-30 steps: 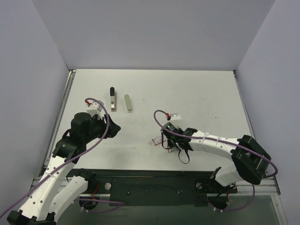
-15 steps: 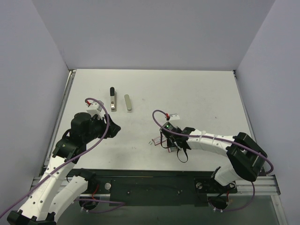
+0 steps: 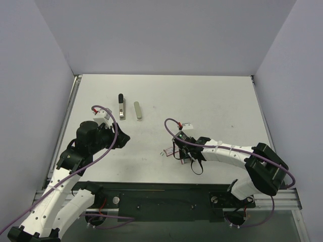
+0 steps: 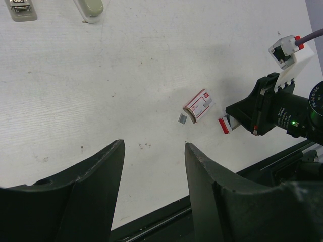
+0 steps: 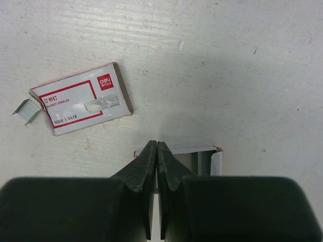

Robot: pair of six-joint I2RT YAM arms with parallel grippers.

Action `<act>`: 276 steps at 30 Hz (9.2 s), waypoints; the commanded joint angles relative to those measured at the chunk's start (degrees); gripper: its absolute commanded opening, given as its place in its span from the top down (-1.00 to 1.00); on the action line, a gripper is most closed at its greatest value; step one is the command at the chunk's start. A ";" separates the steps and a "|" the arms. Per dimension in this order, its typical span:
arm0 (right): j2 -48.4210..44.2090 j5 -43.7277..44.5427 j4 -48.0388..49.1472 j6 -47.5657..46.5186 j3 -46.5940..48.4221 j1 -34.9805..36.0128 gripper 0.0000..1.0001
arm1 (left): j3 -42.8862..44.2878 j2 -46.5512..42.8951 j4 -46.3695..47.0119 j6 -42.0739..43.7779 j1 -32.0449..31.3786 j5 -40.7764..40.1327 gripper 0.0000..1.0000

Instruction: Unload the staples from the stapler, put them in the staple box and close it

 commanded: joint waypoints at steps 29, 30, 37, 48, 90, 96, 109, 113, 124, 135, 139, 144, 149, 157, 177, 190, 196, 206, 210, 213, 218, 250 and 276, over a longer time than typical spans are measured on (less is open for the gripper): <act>-5.98 -0.28 -7.02 1.88 -0.74 1.11 0.43 | -0.17 -0.22 3.13 0.36 0.86 1.27 -0.22; -5.55 -0.46 -6.93 1.88 -0.65 1.20 0.42 | -0.17 -0.30 3.13 0.45 0.86 1.36 -0.22; -3.79 -0.55 -6.84 2.76 -0.38 1.38 0.41 | -0.17 -0.13 3.13 0.45 0.86 1.27 -0.22; -2.12 -0.55 -6.84 4.43 -0.47 1.29 0.49 | -0.26 -0.13 3.13 0.45 0.95 1.45 -0.22; -2.99 0.33 -8.77 5.04 0.23 1.11 0.96 | -0.26 -0.04 3.13 0.36 0.95 1.36 -0.22; -4.49 0.51 -9.57 4.96 0.06 1.20 0.98 | -0.26 -0.04 3.31 0.45 1.04 1.45 -0.22; -2.21 -0.37 -10.01 4.25 0.58 1.20 0.99 | -0.35 -0.04 3.39 0.36 1.13 1.62 -0.22; -1.85 -0.46 -9.57 3.90 0.67 1.29 0.99 | -0.26 -0.13 3.22 0.27 1.13 1.71 -0.22; -0.54 -2.13 -8.25 2.06 0.49 1.38 0.99 | -0.26 -0.13 3.31 0.36 1.13 1.71 -0.22; 0.43 -3.62 -7.46 1.26 1.37 1.73 0.83 | -0.26 -0.04 3.31 0.36 1.22 1.71 -0.22; 0.17 -4.06 -7.37 0.91 1.81 1.82 0.65 | -0.43 -0.04 3.31 0.36 1.22 1.80 -0.22; -1.32 -3.10 -7.63 1.09 1.81 1.82 0.47 | -0.35 -0.04 3.39 0.27 1.22 1.97 -0.22; -3.08 -2.04 -8.25 1.26 1.90 1.82 0.42 | -0.43 0.05 3.39 0.27 1.22 2.06 -0.22; -4.58 -0.90 -8.78 1.62 1.64 1.73 0.70 | -0.43 0.05 3.39 0.27 1.22 2.15 -0.22; -2.47 0.68 -9.22 2.05 1.29 1.20 1.00 | -0.43 0.22 3.48 0.27 1.22 2.06 -0.22; -1.24 0.15 -8.07 2.41 0.32 1.11 1.00 | -0.43 0.22 3.39 0.27 1.30 1.97 -0.22; -0.80 0.07 -7.81 2.58 -0.03 1.03 1.00 | -0.43 0.22 3.39 0.36 1.30 2.06 -0.22; -0.01 -0.28 -7.46 2.49 -0.12 1.03 1.00 | -0.43 0.22 3.39 0.27 1.30 1.97 -0.22; -0.01 -0.20 -7.37 2.67 -0.21 0.94 1.00 | -0.43 0.31 3.48 0.36 1.30 2.06 -0.22; -0.45 -0.11 -7.37 2.67 -0.47 1.03 1.00 | -0.43 0.22 3.39 0.27 1.39 2.06 -0.22; -0.89 -0.11 -7.37 2.67 -0.56 1.03 1.00 | -0.43 0.31 3.39 0.36 1.39 1.97 -0.22; -1.15 -1.43 -6.93 3.02 -1.26 1.20 0.97 | -0.43 0.49 3.57 0.27 1.74 2.33 -0.22; 0.08 -3.01 -5.26 3.28 -1.09 1.64 0.74 | -0.44 0.40 3.66 0.27 1.83 2.50 -0.22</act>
